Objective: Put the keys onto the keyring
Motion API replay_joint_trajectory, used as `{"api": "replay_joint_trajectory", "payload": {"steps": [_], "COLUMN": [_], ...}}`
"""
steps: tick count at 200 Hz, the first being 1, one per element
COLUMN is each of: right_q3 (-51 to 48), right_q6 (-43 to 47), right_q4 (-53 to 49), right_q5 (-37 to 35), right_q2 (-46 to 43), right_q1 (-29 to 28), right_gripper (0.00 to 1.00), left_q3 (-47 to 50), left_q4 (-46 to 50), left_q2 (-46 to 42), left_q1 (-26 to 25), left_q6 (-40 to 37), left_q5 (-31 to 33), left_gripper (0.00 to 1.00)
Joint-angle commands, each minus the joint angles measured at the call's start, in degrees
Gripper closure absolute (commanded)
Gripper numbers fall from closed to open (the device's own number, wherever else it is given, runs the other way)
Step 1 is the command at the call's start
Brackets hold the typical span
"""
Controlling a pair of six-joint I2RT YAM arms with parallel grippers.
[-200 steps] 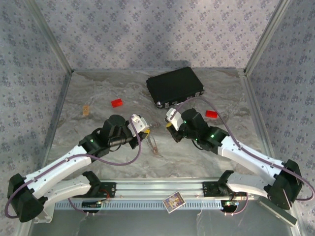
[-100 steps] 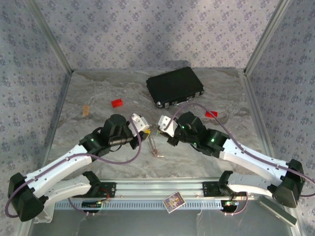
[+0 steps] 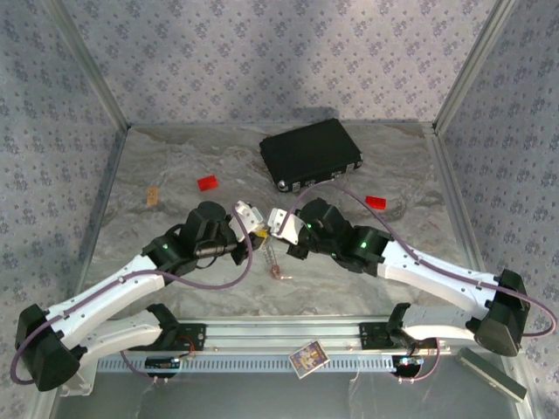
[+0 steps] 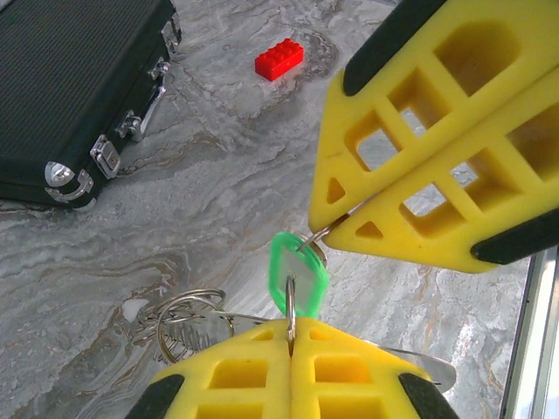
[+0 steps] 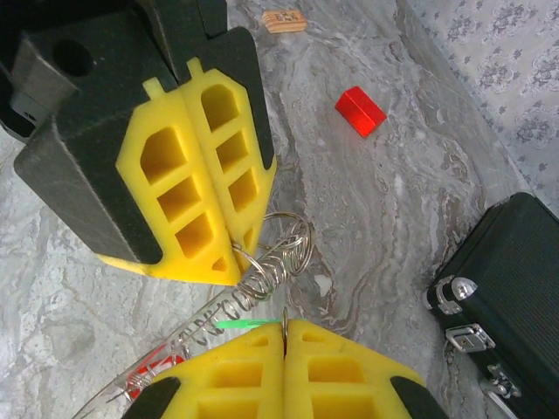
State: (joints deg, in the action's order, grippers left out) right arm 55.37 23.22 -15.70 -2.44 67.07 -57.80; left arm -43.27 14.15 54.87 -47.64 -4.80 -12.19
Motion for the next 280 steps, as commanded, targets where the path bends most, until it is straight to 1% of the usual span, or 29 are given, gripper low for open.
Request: {"api": "replay_joint_trajectory", "payload": {"steps": [1, 62, 115, 131, 166, 280], "right_q3": [2.3, 1.3, -5.6, -7.1, -7.8, -8.5], "right_q6": [0.9, 1.1, 1.1, 2.2, 3.7, 4.9], "right_q4": [-1.1, -0.1, 6.9, 8.3, 9.4, 13.2], "right_q5": [-1.5, 0.2, 6.8, 8.1, 9.2, 8.4], "right_q2": [0.5, 0.3, -4.3, -5.1, -4.9, -3.4], "right_q1": [-0.5, -0.6, 3.8, 4.3, 4.0, 2.7], "right_gripper": [1.00, 1.00, 1.00, 1.00, 1.00, 1.00], "left_q3": [-2.5, -2.4, -1.6, -1.4, -1.5, -1.6], "left_q4": [-1.2, -1.8, -2.3, -2.5, -2.6, -2.9], "left_q2": [-0.3, -0.3, -0.7, -0.7, -0.5, -0.2], "left_q1": [-0.3, -0.3, -0.4, -0.3, -0.3, -0.3], "left_q6": [-0.1, 0.0, 0.1, 0.1, 0.1, 0.3], "left_q5": [-1.2, -1.4, -1.4, -1.4, -1.5, -1.9], "left_gripper": [1.00, 1.00, 1.00, 1.00, 1.00, 1.00]}}
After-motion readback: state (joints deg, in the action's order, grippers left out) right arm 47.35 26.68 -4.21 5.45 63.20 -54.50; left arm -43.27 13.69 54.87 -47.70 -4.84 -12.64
